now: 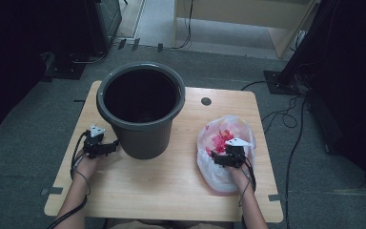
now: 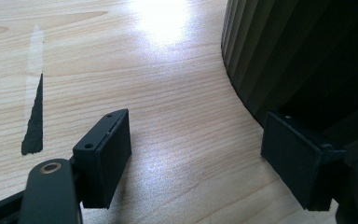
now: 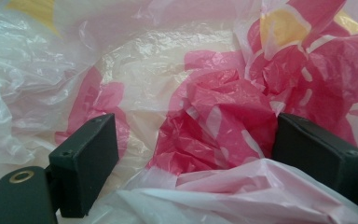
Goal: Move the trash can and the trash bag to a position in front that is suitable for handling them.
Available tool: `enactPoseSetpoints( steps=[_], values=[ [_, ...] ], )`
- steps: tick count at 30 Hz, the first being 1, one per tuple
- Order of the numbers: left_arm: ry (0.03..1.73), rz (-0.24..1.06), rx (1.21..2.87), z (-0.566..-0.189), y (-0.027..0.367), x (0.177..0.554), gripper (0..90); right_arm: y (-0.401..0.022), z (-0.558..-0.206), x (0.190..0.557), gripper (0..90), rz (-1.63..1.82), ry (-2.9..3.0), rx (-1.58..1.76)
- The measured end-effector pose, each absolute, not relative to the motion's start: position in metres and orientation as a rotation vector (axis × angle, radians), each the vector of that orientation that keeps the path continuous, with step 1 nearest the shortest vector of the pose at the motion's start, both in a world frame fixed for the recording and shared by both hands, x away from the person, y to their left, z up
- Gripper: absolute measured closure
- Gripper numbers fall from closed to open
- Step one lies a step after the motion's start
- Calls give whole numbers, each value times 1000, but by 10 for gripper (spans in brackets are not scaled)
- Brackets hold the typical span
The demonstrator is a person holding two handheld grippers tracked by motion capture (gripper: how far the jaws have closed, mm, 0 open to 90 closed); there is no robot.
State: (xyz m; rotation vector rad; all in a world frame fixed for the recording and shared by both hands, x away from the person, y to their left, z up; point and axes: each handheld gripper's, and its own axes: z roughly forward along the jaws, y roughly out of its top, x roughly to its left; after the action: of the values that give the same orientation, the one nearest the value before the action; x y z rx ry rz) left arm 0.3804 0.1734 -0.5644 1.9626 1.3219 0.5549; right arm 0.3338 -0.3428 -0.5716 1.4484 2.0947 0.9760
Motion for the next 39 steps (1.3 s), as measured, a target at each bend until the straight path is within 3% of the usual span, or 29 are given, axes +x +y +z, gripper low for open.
enactPoseSetpoints(
  steps=[39],
  values=[
    [1312,538,1969,-564,175,383,243,-344,-547,329,148,1116,2031,1448]
  ],
)
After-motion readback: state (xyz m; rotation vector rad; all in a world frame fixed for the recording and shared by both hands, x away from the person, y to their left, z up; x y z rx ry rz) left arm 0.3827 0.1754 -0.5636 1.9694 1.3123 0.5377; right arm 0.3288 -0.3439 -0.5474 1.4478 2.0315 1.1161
